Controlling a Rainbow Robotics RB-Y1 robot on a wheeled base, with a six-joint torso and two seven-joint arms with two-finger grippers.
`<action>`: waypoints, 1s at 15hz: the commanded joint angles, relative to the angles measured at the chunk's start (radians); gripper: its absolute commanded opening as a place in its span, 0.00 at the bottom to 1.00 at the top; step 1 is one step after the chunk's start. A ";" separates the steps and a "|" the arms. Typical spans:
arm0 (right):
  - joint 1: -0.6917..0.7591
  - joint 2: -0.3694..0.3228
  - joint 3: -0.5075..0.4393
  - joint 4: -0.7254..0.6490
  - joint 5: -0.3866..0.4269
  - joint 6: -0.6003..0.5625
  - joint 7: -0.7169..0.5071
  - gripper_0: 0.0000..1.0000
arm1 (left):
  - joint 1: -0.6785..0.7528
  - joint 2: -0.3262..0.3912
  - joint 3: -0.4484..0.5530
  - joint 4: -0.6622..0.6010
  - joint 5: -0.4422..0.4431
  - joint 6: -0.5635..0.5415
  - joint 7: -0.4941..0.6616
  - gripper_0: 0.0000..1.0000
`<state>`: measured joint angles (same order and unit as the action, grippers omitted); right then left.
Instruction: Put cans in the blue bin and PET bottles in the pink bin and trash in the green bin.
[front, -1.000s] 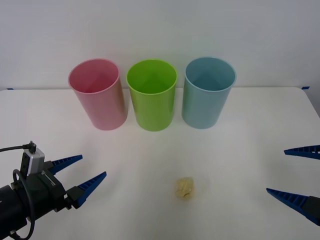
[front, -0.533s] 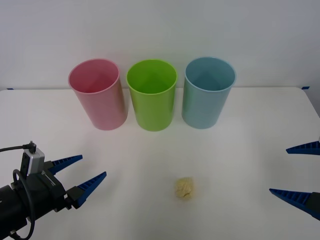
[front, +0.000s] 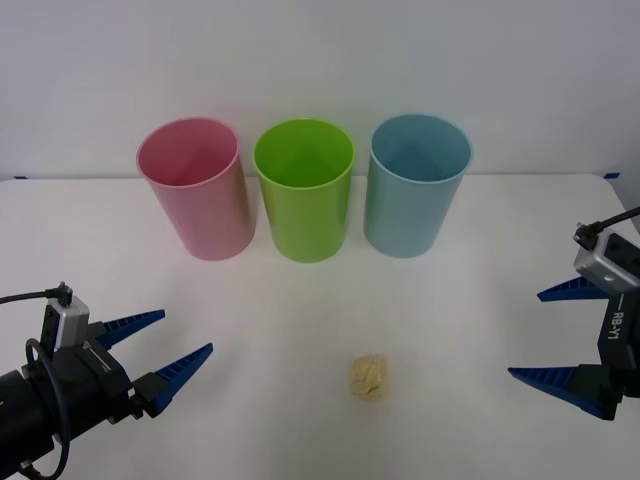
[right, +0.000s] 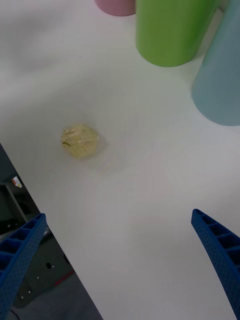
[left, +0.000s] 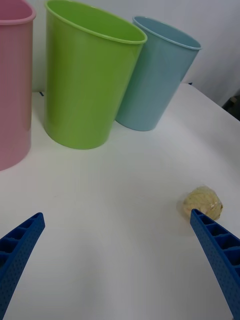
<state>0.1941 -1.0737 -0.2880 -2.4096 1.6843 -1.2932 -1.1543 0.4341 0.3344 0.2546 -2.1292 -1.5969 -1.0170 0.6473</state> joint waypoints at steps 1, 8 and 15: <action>-0.071 -0.002 0.105 0.044 0.052 0.000 -0.024 1.00 | 0.000 0.000 0.000 0.000 0.000 0.000 0.000 1.00; -0.252 0.026 0.351 0.175 0.086 0.002 -0.024 1.00 | 0.000 0.000 0.000 0.000 0.000 0.000 0.000 1.00; -0.367 0.115 0.535 0.270 0.186 0.002 -0.021 1.00 | 0.000 0.000 0.000 0.000 0.000 0.000 0.000 1.00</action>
<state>-0.1612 -0.9679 0.2303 -2.1493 1.8629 -1.2918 -1.1756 0.4341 0.3344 0.2546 -2.1292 -1.5969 -1.0170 0.6473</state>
